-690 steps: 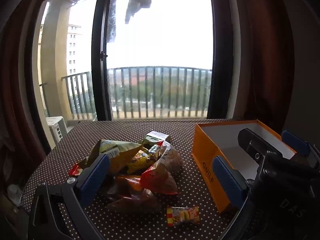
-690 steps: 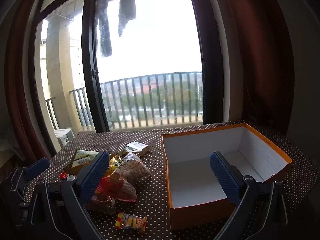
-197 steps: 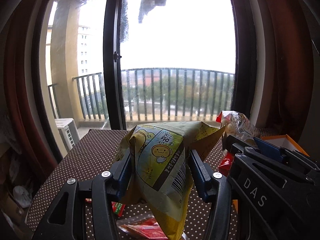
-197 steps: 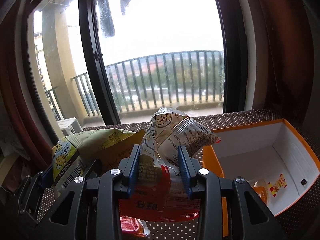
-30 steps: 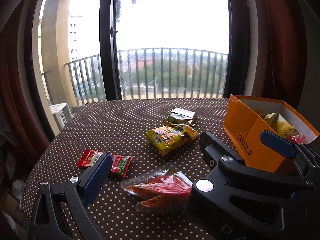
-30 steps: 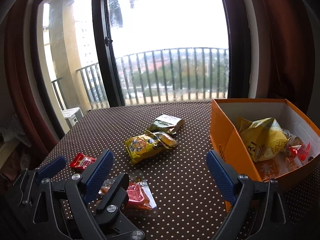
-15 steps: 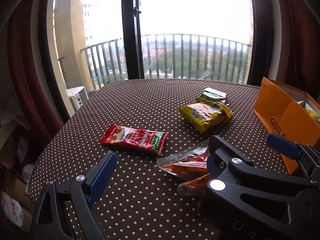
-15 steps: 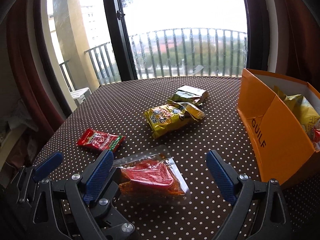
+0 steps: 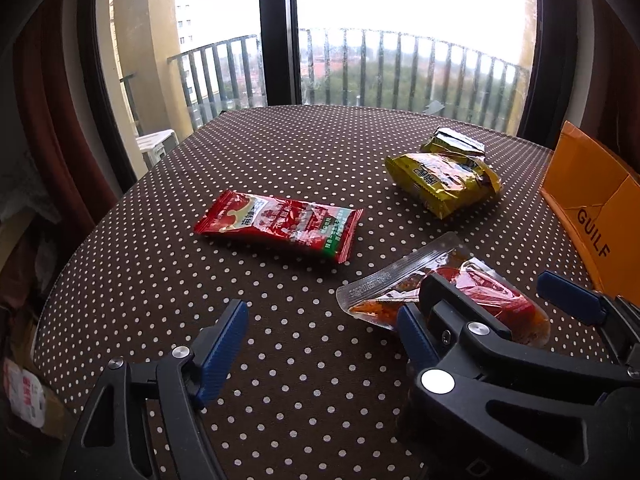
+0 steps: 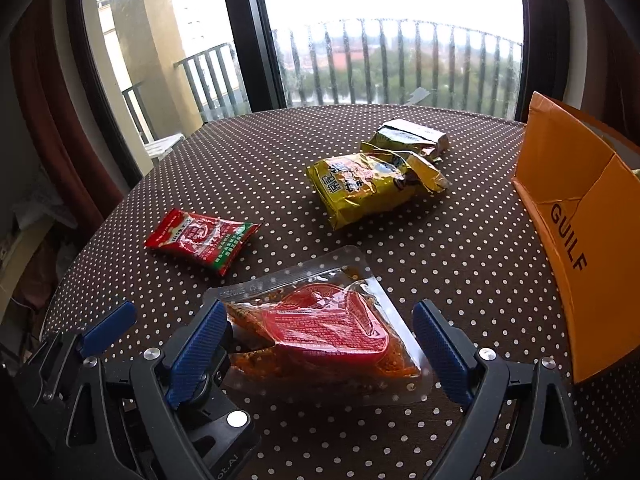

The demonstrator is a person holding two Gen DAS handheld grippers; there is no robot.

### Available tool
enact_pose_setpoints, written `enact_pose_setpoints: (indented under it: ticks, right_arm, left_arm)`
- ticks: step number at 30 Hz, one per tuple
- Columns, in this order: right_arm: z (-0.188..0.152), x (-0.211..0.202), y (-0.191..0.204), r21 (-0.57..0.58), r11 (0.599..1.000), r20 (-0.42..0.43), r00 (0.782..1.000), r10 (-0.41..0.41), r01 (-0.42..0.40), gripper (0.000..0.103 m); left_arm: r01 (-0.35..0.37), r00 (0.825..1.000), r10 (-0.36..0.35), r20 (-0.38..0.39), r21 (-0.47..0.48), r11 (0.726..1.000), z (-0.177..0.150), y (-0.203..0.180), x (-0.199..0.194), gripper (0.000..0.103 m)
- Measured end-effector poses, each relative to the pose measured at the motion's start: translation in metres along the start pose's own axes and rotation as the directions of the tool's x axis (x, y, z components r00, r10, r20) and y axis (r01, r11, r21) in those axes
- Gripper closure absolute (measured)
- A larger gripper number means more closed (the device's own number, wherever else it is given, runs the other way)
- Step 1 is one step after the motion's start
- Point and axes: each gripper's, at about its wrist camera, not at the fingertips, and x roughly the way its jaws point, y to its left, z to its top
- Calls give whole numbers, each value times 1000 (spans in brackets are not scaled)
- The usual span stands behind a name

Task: Organize snacks
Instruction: 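Move the right gripper to the clear meat tray and close on it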

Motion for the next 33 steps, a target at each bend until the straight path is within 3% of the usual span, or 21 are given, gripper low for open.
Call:
enact_pose_setpoints:
  ticks: [11, 16, 23, 33]
  right_arm:
    - [7, 19, -25, 94, 995, -37, 999, -39, 42, 8]
    - [9, 20, -30, 80, 993, -39, 996, -84, 87, 19]
    - [8, 16, -34, 87, 994, -41, 998, -58, 61, 28]
    - [-5, -11, -29, 49, 998, -4, 999, -50, 50, 22]
  left_arm:
    - [46, 999, -45, -28, 45, 998, 12, -22, 24, 26]
    - [65, 997, -63, -43, 54, 996, 15, -30, 32, 24]
    - [73, 996, -70, -48, 54, 996, 14, -30, 31, 20]
    - [45, 999, -43, -31, 36, 998, 3, -18, 9, 20]
